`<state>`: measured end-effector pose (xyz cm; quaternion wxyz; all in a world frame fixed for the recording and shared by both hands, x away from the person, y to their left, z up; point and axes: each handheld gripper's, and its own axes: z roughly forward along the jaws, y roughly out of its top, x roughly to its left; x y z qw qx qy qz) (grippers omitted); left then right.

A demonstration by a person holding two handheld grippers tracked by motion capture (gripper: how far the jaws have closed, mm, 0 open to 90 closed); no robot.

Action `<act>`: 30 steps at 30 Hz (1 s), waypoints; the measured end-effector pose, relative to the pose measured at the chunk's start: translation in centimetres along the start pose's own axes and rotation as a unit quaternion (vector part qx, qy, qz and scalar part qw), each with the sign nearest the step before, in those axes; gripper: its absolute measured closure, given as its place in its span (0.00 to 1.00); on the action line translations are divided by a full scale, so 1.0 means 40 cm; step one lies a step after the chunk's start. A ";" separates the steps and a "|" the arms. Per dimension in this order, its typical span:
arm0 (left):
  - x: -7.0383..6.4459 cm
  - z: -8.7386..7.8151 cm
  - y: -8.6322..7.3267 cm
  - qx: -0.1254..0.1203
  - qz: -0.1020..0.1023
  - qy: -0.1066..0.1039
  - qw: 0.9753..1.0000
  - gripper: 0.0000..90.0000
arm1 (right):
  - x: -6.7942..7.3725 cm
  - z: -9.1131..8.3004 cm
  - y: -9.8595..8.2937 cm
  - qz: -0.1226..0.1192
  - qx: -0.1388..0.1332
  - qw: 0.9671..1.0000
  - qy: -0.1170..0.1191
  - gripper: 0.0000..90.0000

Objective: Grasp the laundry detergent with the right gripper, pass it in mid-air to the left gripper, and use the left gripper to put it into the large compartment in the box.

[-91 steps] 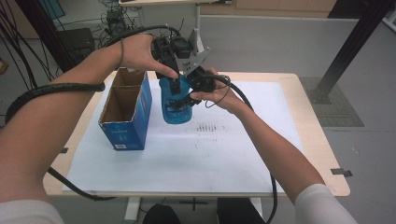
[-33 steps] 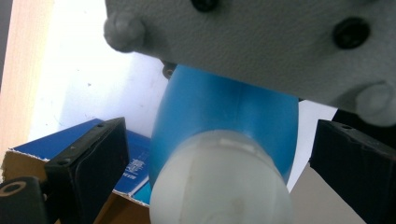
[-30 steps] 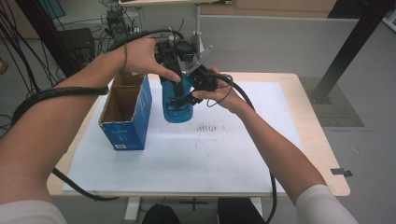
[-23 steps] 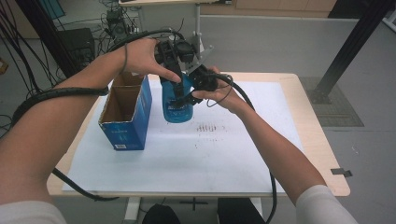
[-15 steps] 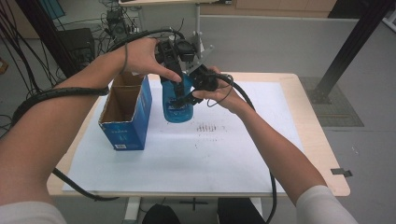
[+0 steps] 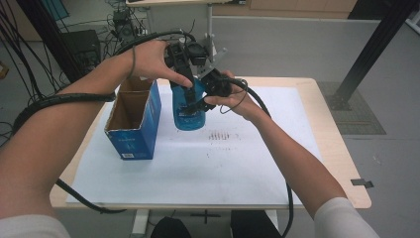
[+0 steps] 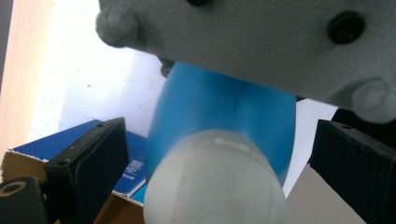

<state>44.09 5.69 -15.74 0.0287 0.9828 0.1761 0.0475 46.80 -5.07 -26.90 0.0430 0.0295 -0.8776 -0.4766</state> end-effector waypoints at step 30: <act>0.001 -0.008 -0.004 -0.001 0.000 0.005 1.000 0.06 | 0.000 -0.002 0.001 0.001 0.003 1.000 -0.001 0.48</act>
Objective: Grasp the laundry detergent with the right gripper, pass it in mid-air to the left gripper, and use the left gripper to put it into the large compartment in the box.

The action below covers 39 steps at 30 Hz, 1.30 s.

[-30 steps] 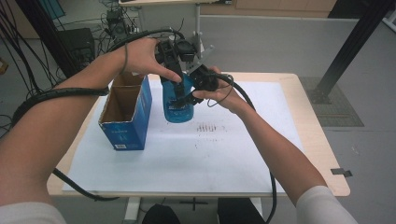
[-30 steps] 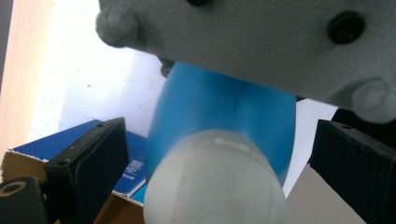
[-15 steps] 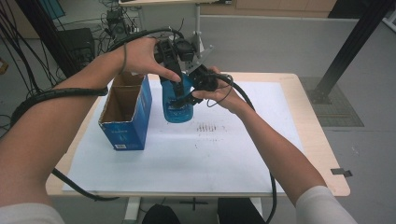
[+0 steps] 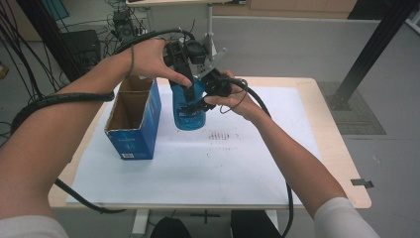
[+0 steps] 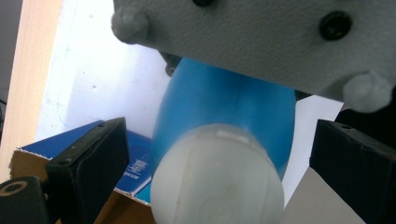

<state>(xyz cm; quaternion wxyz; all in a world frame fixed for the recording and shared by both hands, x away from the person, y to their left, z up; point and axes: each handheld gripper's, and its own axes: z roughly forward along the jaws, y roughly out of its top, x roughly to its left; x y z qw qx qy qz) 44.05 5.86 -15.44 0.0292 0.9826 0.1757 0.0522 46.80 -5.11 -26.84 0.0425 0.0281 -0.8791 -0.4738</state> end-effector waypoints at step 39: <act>-0.003 0.000 0.002 0.006 0.002 0.008 1.000 0.07 | 0.004 -0.005 0.002 -0.003 -0.004 1.000 -0.002 0.48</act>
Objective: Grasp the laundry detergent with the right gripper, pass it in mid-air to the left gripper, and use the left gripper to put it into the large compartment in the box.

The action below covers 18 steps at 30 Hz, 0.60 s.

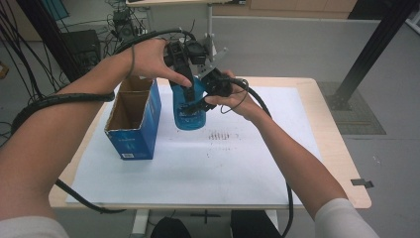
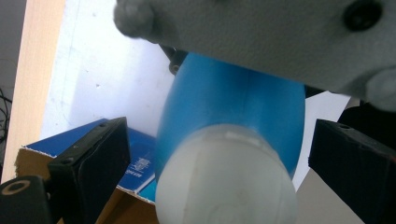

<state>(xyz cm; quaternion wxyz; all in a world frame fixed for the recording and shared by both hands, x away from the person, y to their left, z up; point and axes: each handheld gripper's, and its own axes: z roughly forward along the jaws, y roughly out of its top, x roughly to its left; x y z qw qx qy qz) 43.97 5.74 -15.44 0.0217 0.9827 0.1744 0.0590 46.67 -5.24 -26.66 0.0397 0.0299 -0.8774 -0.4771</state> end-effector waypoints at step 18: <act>-0.004 0.010 0.003 0.003 0.003 0.002 1.000 0.16 | 0.001 -0.002 0.000 -0.005 0.001 1.000 0.001 0.48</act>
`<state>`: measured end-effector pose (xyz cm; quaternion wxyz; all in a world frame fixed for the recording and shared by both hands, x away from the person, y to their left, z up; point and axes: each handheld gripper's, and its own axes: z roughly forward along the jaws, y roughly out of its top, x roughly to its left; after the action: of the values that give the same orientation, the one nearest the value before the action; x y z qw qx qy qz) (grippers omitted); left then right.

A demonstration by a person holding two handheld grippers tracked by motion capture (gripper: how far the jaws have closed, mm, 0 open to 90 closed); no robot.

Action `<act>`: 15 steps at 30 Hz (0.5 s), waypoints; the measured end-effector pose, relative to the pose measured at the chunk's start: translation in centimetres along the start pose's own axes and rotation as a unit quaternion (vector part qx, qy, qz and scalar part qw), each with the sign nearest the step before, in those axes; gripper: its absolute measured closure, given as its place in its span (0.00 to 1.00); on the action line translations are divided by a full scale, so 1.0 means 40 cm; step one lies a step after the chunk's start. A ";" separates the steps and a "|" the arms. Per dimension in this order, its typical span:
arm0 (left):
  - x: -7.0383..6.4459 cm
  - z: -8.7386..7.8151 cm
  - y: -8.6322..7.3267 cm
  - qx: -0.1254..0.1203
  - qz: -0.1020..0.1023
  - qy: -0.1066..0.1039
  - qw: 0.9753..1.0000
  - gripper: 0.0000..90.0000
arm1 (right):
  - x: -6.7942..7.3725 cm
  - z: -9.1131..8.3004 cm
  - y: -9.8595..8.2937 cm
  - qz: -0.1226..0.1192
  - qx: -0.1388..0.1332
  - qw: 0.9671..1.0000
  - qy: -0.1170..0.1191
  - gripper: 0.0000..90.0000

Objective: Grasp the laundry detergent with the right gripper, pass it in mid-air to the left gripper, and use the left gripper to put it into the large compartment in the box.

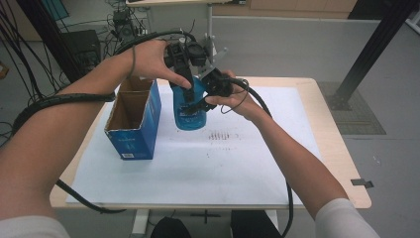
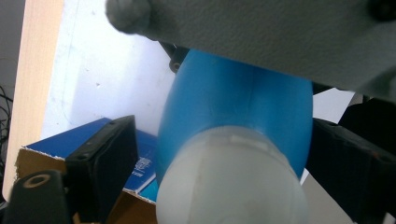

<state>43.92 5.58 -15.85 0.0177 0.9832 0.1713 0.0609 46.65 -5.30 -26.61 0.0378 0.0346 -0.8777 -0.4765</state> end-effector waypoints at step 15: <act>-0.002 -0.003 0.008 0.004 0.017 -0.001 1.000 0.35 | 0.004 -0.008 -0.001 0.001 0.002 1.000 -0.001 0.48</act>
<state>43.95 5.25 -15.73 0.0132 0.9861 0.1547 0.0598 46.53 -5.60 -26.48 0.0369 0.0334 -0.8788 -0.4745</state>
